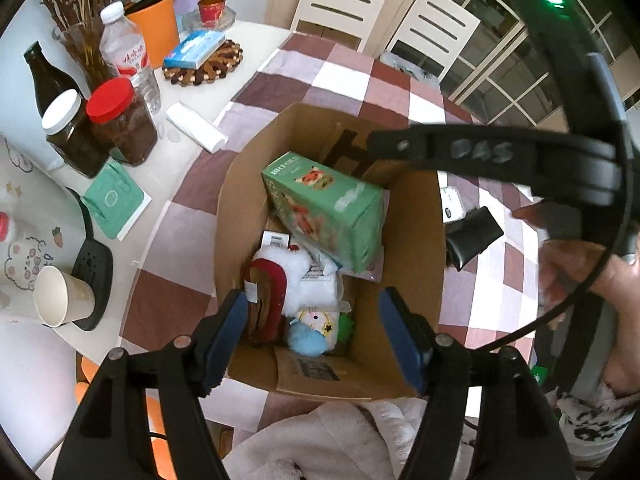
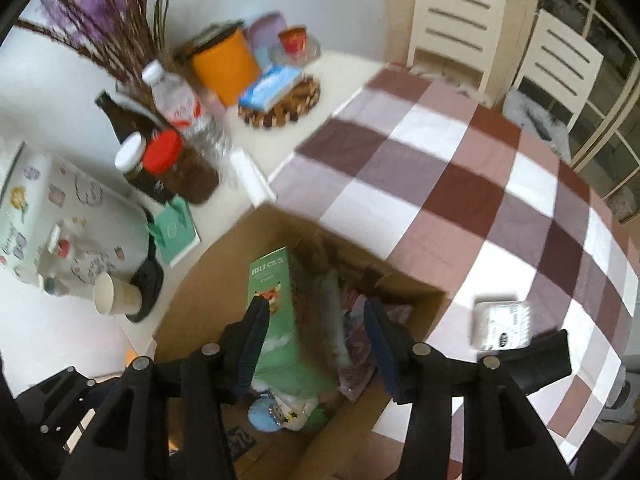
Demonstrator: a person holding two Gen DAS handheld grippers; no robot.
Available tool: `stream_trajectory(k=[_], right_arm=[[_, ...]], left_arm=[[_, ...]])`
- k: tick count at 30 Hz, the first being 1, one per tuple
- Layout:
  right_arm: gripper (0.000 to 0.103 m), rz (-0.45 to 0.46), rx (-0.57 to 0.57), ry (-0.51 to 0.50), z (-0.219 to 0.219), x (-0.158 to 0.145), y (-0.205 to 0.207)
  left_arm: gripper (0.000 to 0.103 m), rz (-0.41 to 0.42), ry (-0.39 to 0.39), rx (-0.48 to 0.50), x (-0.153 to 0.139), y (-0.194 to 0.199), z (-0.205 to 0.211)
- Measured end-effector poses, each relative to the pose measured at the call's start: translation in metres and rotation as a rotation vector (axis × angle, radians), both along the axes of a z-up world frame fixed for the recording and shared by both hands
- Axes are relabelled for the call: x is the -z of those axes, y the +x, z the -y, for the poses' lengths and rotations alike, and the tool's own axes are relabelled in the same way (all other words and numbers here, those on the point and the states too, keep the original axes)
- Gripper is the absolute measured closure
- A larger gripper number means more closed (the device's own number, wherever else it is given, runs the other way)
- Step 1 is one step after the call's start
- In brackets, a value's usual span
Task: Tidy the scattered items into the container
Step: 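Move both tools toward the clear swab container and black glasses case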
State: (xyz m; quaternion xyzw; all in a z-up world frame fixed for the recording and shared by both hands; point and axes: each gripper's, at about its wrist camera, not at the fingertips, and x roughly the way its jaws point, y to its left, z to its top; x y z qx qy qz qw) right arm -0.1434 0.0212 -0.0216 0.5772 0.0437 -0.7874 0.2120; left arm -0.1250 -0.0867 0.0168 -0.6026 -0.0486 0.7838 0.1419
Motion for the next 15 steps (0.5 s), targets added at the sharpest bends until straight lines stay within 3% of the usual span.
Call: stream_trajectory(k=[7,15], right_arm=[[0.048,-0.011,0.089,-0.039,-0.042,-0.020,0.012],[0.046,0.069,0.318,-0.063,-0.133,0.004,0.041]], left_arm=[[0.028,-0.025,-0.007,0.022,-0.013,0.010,-0.010],[0.023,-0.017,-0.025,0.106,-0.016,0.025,-0.044]])
